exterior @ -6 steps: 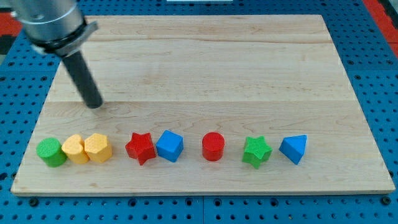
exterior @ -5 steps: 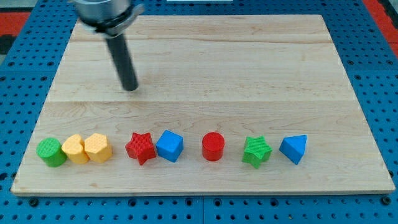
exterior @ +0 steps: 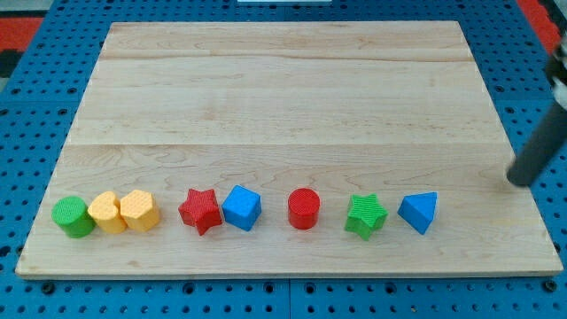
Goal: Move the red circle to the top left to the board
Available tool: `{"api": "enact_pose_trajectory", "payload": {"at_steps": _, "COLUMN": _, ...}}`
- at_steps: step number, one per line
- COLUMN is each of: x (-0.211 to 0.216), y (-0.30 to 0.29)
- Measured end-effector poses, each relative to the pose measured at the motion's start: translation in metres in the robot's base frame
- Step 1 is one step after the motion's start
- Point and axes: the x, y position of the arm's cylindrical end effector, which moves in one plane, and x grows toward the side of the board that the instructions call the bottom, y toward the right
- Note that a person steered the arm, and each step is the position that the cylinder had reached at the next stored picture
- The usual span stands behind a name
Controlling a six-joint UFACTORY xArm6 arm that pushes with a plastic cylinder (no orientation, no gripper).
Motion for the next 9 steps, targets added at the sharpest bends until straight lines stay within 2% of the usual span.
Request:
{"api": "enact_pose_trajectory", "payload": {"at_steps": 1, "x": 0.074, "y": -0.008}}
{"api": "enact_pose_trajectory", "payload": {"at_steps": 2, "x": 0.092, "y": -0.035}}
{"api": "enact_pose_trajectory", "payload": {"at_steps": 4, "x": 0.092, "y": -0.146}}
{"api": "enact_pose_trajectory", "payload": {"at_steps": 6, "x": 0.055, "y": -0.221}}
{"api": "enact_pose_trajectory", "payload": {"at_steps": 7, "x": 0.055, "y": -0.235}}
{"api": "enact_pose_trajectory", "payload": {"at_steps": 8, "x": 0.024, "y": -0.237}}
{"api": "enact_pose_trajectory", "payload": {"at_steps": 9, "x": 0.014, "y": -0.268}}
